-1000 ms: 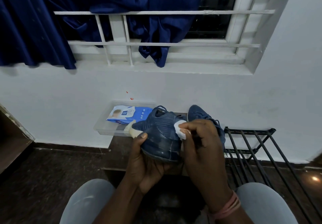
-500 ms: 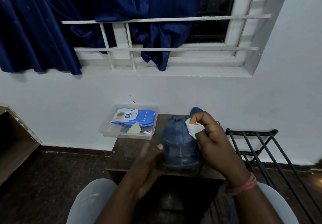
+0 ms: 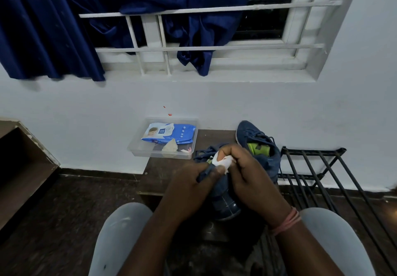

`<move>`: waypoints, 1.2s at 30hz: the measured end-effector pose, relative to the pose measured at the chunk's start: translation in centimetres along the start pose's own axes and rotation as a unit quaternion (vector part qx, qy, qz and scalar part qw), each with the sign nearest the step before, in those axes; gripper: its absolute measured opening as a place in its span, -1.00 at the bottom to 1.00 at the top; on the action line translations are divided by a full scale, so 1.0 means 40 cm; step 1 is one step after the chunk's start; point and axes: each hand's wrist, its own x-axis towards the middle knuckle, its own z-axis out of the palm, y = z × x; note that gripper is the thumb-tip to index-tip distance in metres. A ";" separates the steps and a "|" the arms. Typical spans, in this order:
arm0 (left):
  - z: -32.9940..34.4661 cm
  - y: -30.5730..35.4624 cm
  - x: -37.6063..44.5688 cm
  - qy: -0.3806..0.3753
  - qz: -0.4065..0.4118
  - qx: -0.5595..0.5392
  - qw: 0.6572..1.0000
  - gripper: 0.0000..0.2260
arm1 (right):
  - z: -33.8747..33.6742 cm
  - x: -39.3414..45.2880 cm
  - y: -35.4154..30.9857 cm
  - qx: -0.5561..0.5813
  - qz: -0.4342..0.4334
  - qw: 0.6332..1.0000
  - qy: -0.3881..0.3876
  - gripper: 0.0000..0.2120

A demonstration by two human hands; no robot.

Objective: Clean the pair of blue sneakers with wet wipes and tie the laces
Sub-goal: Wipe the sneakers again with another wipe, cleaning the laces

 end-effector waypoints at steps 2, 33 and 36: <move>0.019 0.002 -0.021 0.019 -0.029 -0.058 0.998 -0.47 | 0.007 -0.007 -0.008 0.016 0.010 1.000 0.020 -0.81; 0.073 -0.003 -0.074 0.011 -0.144 -0.388 0.910 -0.74 | 0.045 -0.029 -0.042 -0.163 0.066 0.979 0.106 -0.88; 0.080 -0.019 -0.070 0.029 -0.157 -0.382 0.910 -0.68 | 0.040 -0.042 -0.047 -0.177 0.058 0.979 0.078 -0.86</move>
